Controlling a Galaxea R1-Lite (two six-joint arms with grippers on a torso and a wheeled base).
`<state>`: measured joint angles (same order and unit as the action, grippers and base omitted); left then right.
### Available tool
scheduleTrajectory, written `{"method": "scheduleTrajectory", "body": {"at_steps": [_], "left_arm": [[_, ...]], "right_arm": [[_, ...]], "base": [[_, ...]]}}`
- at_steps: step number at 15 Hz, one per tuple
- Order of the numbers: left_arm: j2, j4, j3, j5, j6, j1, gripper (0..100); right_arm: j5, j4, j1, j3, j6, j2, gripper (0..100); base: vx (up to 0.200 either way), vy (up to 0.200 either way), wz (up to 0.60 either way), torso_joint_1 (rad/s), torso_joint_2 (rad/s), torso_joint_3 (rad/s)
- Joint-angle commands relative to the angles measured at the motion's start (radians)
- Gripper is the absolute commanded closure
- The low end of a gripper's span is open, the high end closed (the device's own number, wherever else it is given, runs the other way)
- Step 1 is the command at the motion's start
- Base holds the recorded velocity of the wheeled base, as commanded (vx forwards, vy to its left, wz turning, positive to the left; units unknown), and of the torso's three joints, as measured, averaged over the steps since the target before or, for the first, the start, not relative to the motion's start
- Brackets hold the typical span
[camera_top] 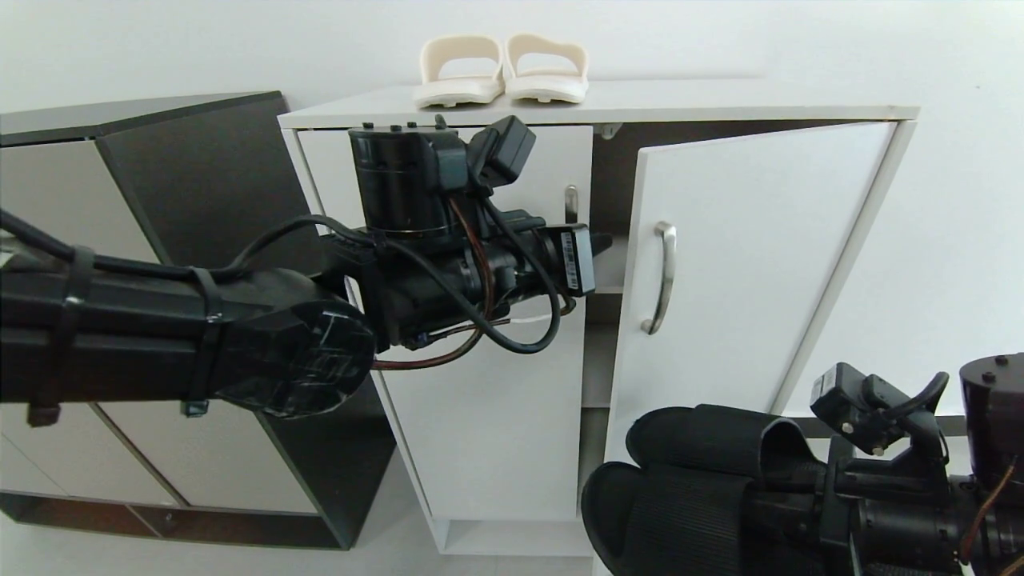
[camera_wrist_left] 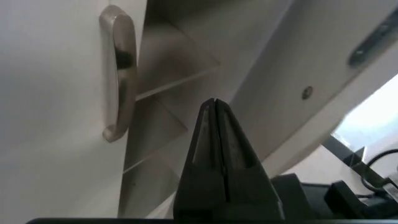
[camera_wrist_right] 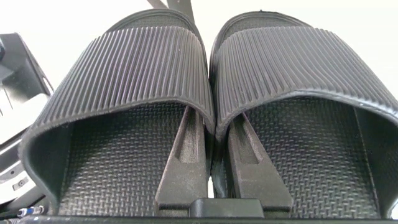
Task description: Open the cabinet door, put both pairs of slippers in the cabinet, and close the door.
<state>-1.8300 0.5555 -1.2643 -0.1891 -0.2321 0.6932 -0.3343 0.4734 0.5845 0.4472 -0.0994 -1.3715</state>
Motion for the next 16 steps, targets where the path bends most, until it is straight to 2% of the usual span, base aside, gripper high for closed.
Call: {"method": "scheduleTrajectory", "body": {"at_steps": [1,7,9,11,15,16], "left_arm": [[-0.052,0.000,-0.040,0.010,-0.001,-0.001,100],[-0.083,-0.002,-0.083,0.010,-0.006,0.000,100],[-0.107,0.009,-0.076,0.037,-0.007,0.011,100],[-0.095,0.026,-0.073,0.074,-0.007,0.062,100],[-0.055,0.035,-0.006,0.079,-0.009,0.197,100],[-0.054,0.041,-0.006,0.079,-0.007,0.200,100]], "right_arm": [[0.001,0.001,0.017,-0.013,-0.003,-0.004,100],[0.000,0.001,0.063,-0.038,-0.003,0.002,100],[0.001,0.001,0.098,-0.058,-0.005,0.011,100],[0.003,0.001,0.132,-0.074,-0.005,0.022,100],[0.000,0.004,0.163,-0.087,-0.005,0.040,100],[0.001,0.004,0.176,-0.087,-0.005,0.046,100]], "base": [[0.000,0.000,0.00,0.000,0.00,0.000],[0.000,0.000,0.00,0.000,0.00,0.000],[-0.200,0.000,0.00,0.000,0.00,0.002],[-0.200,0.000,0.00,0.002,0.00,-0.005],[-0.200,0.000,0.00,-0.001,0.00,0.004],[-0.200,0.000,0.00,-0.007,0.00,0.002]]}}
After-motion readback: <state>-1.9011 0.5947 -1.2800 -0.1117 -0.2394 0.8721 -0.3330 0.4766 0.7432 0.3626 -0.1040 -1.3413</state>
